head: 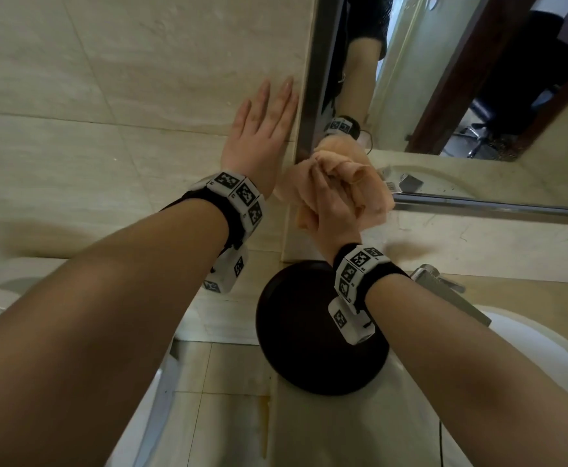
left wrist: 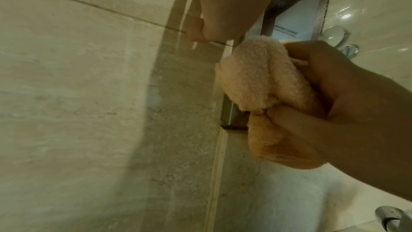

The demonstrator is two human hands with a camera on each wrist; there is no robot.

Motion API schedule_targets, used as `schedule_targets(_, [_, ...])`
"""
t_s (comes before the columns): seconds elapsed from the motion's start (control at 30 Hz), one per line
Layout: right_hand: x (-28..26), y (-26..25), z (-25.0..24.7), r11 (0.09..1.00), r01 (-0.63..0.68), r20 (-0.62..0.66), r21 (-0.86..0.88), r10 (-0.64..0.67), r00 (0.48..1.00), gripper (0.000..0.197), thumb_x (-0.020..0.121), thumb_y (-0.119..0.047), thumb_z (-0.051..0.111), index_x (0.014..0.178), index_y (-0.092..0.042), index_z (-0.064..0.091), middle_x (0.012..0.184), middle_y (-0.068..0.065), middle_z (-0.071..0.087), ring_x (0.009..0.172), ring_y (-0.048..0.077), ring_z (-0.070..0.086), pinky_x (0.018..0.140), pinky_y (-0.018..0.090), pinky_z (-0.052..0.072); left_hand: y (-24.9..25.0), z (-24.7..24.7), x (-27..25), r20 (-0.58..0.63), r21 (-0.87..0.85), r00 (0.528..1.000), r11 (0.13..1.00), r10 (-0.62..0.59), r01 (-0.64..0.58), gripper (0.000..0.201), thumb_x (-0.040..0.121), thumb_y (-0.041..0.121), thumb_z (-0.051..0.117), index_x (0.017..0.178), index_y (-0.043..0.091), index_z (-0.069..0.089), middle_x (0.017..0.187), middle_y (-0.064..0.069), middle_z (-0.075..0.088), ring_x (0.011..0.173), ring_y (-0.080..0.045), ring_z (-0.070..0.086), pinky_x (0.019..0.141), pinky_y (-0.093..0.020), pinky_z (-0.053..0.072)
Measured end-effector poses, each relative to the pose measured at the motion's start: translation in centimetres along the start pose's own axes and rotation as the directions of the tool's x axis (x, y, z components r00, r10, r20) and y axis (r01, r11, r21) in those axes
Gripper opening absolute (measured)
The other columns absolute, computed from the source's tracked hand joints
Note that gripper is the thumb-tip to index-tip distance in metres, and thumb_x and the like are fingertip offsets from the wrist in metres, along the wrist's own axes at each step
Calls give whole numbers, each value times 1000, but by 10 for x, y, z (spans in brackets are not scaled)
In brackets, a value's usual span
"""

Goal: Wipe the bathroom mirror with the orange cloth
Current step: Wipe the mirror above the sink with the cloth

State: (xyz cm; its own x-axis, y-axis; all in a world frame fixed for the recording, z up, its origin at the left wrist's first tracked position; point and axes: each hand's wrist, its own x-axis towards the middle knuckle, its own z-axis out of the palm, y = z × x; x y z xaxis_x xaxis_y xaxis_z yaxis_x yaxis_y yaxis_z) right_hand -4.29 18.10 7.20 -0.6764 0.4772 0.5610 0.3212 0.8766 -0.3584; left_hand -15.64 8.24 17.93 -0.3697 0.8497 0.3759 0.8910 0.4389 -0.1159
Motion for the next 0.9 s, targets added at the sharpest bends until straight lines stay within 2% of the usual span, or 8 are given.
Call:
schedule_targets(0.13, [-11, 1, -5, 994, 38, 61, -102, -32, 998, 67, 86, -16, 61, 144, -2, 31, 145, 23, 36, 138, 37, 28, 116, 35, 4, -1, 0, -3, 32, 22, 999, 1000, -10, 9, 90, 79, -11, 33, 150, 14, -16, 158, -1, -22, 146, -25, -17, 120, -40, -6])
schedule_targets(0.23, [-10, -1, -12, 991, 21, 163, -130, 0, 987, 67, 87, -17, 59, 146, -7, 29, 150, 17, 31, 142, 33, 20, 116, 33, -2, 2, -2, -6, 70, 21, 997, 999, -28, 26, 89, 80, -8, 35, 150, 14, -16, 158, -2, -23, 146, -26, -18, 119, -39, -7])
schedule_targets(0.43, [-3, 1, -31, 939, 180, 362, -292, -66, 930, 54, 87, -21, 57, 138, -12, 41, 145, 7, 42, 138, 29, 30, 111, 47, 16, 16, -3, -5, 112, -32, 989, 994, -96, 100, 87, 84, 0, 39, 150, 11, -16, 158, -4, -23, 146, -26, -18, 120, -39, -5])
schedule_targets(0.5, [3, 0, -37, 920, 212, 418, -330, -59, 907, 59, 85, -20, 58, 140, -14, 37, 147, 5, 38, 138, 27, 30, 109, 46, 19, 22, -10, -7, 151, -70, 982, 990, -111, 123, 75, 86, 15, 22, 150, 9, -16, 158, -5, -23, 146, -25, -18, 121, -40, -4])
schedule_targets(0.57, [5, -3, -42, 916, 208, 450, -343, -34, 893, 58, 89, -21, 53, 143, -15, 31, 151, 3, 32, 140, 24, 25, 110, 46, 19, 29, -17, -8, 185, -130, 974, 980, -129, 154, 80, 74, 25, 2, 150, 9, -16, 158, -5, -24, 146, -24, -18, 121, -40, -3])
schedule_targets(0.63, [6, -5, -45, 912, 206, 482, -353, -11, 876, 56, 93, -22, 46, 145, -17, 27, 154, 2, 27, 142, 22, 21, 111, 46, 18, 34, -18, -7, 195, -147, 969, 972, -154, 184, 84, 71, 29, -1, 150, 9, -16, 157, -4, -24, 146, -23, -18, 121, -39, -4])
schedule_targets(0.77, [3, 1, -61, 917, 181, 496, -355, 21, 868, 60, 88, -21, 54, 142, -19, 29, 153, 1, 27, 141, 22, 22, 109, 47, 20, 38, -7, -2, 189, -129, 965, 970, -182, 208, 75, 85, 20, 18, 149, 9, -20, 157, -4, -27, 146, -23, -19, 121, -39, -6])
schedule_targets(0.9, [-7, 21, -79, 921, 63, 448, -383, 126, 885, 73, 75, -19, 72, 137, -22, 33, 150, -1, 32, 139, 23, 25, 111, 47, 22, 37, 1, 2, 152, -86, 967, 972, -203, 218, 86, 88, 3, 40, 148, 9, -21, 156, -4, -29, 146, -23, -19, 117, -36, -8])
